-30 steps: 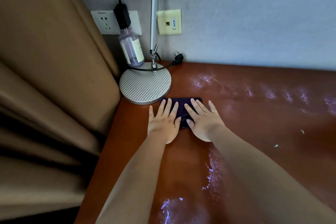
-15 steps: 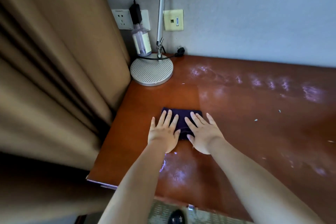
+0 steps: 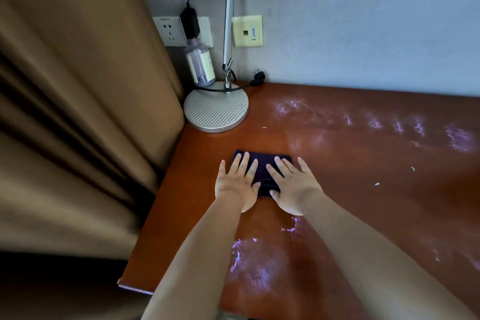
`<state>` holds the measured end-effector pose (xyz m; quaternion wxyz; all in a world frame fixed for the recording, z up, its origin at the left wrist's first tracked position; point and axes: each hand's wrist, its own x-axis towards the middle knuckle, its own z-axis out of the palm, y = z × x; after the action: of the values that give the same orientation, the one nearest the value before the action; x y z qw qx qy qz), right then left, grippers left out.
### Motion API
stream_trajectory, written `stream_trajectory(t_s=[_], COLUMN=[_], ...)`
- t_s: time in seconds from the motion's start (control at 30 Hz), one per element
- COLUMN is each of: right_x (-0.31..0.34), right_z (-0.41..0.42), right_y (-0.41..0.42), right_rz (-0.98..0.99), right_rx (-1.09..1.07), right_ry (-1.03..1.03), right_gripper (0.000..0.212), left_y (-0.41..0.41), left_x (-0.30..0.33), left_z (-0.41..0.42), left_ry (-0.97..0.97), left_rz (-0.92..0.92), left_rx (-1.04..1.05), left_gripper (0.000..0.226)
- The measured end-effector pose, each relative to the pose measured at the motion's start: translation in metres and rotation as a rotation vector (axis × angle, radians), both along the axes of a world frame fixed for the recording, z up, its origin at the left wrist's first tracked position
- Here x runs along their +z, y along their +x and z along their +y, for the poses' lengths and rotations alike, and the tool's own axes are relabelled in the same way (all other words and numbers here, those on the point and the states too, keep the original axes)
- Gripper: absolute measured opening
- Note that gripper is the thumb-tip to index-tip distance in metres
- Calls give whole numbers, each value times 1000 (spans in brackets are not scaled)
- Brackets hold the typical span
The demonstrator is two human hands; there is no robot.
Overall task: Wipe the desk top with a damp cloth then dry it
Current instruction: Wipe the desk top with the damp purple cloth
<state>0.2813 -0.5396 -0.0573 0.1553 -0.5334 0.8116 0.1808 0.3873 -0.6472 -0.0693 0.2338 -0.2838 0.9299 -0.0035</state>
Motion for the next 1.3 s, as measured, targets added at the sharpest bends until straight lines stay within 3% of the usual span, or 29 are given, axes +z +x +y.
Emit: stream_trajectory(t_s=[0.27,0.53,1.07,1.3], right_x=[3,2,7,7], right_z=[-54,-72,15,25], right_y=[-51,-77,3,11], right_rz=[-113,-92,-121,-87], right_rx=[-173,-196,-101,-60], right_ry=[-78,-83,-50,-46], right_gripper=[67,67,67,68], left_y=[-66,-92,-5,4], left_x=[-1,-2,6,4], left_z=[-52,-69,19,22], left_ry=[59,49,7,-26], left_rz=[9,24,-29,-31], left_rx=[-28,-31,11,-40], left_gripper=[60,59,57,57])
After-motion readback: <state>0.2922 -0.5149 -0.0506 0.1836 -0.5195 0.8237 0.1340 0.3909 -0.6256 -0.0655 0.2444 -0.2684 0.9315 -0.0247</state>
